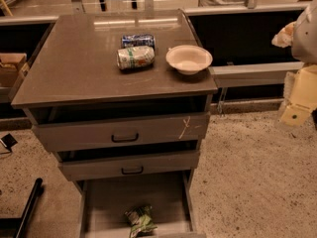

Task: Pick green jalapeno chip bag from bottom drawer and place on counter

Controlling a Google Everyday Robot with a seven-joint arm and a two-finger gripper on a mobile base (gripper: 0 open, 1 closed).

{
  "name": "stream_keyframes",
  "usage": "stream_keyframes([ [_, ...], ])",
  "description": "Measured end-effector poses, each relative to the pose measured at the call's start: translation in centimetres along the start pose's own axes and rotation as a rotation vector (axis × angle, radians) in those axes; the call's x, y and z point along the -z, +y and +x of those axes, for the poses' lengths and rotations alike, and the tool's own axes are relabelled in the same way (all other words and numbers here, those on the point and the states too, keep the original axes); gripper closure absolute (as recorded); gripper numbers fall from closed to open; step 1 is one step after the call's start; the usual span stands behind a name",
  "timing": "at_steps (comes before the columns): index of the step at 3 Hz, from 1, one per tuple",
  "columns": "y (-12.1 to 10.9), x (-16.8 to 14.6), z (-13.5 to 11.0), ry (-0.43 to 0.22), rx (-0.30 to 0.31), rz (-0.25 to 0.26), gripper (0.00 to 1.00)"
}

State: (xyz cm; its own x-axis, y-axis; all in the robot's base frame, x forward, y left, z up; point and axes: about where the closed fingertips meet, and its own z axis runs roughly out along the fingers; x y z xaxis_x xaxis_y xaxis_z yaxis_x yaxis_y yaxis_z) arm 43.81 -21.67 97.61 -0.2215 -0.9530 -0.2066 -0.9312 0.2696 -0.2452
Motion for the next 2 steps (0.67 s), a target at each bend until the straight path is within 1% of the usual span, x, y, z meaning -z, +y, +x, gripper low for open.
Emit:
stream_keyframes([
  [1,0.0,0.0,0.0,0.0,0.0,0.0,0.0],
  [2,0.2,-5.1,-0.5,-0.028,-0.02,-0.109,0.0],
])
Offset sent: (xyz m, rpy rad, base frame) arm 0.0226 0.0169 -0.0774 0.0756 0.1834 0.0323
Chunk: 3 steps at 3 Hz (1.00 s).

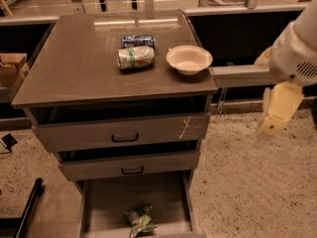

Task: Pick green jalapeno chip bag from bottom drawer and place on counter

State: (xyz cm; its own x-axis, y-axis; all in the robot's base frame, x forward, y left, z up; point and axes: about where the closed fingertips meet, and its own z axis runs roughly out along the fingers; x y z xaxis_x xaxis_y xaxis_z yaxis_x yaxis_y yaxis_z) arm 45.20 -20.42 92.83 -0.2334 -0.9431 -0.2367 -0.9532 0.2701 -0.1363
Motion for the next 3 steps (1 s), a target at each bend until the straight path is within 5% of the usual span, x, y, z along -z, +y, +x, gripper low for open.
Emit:
stream_keyframes([
  [1,2.1,-9.3,-0.6,-0.047,-0.047,-0.172,0.0],
  [2,6.0,-17.3,-1.1,-0.073,-0.065,-0.272,0.0],
  [3,9.0,-20.9,-0.5,-0.051,-0.061,-0.329,0.0],
])
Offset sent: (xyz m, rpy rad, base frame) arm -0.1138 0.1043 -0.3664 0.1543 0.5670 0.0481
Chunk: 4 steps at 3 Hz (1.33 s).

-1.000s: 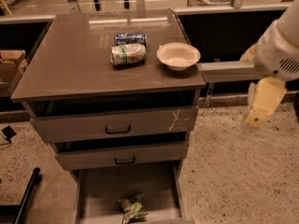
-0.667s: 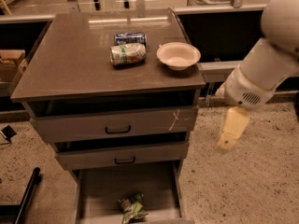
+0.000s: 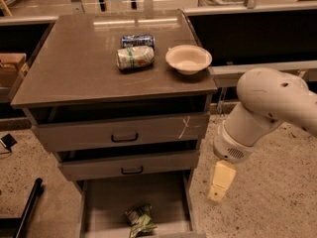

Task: Pick green jalapeno chip bag from bottom drawer and place on counter

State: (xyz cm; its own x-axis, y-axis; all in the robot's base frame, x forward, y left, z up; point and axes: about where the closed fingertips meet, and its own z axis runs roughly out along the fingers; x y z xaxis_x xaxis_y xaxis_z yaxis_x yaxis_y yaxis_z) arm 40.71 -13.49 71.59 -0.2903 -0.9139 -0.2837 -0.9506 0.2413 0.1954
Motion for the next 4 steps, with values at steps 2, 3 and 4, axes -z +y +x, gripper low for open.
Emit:
stream_keyframes([
  [2,0.9,-1.2,-1.2,0.12,0.191,0.155,0.0],
  [3,0.0,-3.1,-2.0,0.12,0.363,0.269,0.0],
  [4,-1.5,-3.0,-3.3,0.086,0.377,0.322,0.0],
])
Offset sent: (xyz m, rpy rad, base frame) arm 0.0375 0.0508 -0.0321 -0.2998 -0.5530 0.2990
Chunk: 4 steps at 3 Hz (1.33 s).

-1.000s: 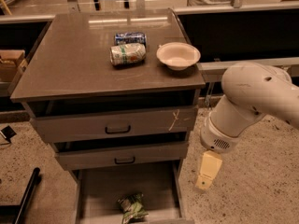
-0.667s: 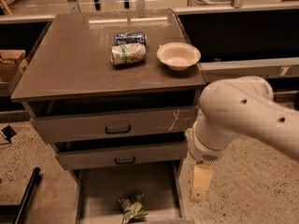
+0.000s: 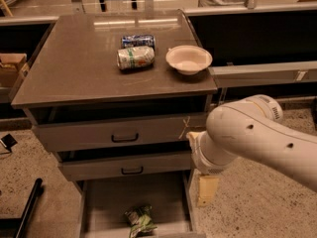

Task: Pick green jalapeno chip bag from bottom drawer and place on counter

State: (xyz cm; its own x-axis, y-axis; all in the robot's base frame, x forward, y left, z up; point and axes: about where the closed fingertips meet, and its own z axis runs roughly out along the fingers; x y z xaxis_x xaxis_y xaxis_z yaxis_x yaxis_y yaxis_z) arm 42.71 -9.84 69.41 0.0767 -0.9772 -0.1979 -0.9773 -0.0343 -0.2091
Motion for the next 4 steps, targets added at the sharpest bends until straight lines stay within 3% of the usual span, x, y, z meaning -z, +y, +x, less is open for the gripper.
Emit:
stream_keyframes([
  [1,-1.3,-2.0,0.4,0.047,0.054,-0.026,0.0],
  [2,-5.0,-5.8,2.2,0.031,0.115,-0.036,0.0],
  [3,-5.1,-12.7,3.4,-0.025,0.234,-0.129,0.0],
  [4,-3.8,-14.8,3.6,-0.047,0.276,-0.173,0.0],
])
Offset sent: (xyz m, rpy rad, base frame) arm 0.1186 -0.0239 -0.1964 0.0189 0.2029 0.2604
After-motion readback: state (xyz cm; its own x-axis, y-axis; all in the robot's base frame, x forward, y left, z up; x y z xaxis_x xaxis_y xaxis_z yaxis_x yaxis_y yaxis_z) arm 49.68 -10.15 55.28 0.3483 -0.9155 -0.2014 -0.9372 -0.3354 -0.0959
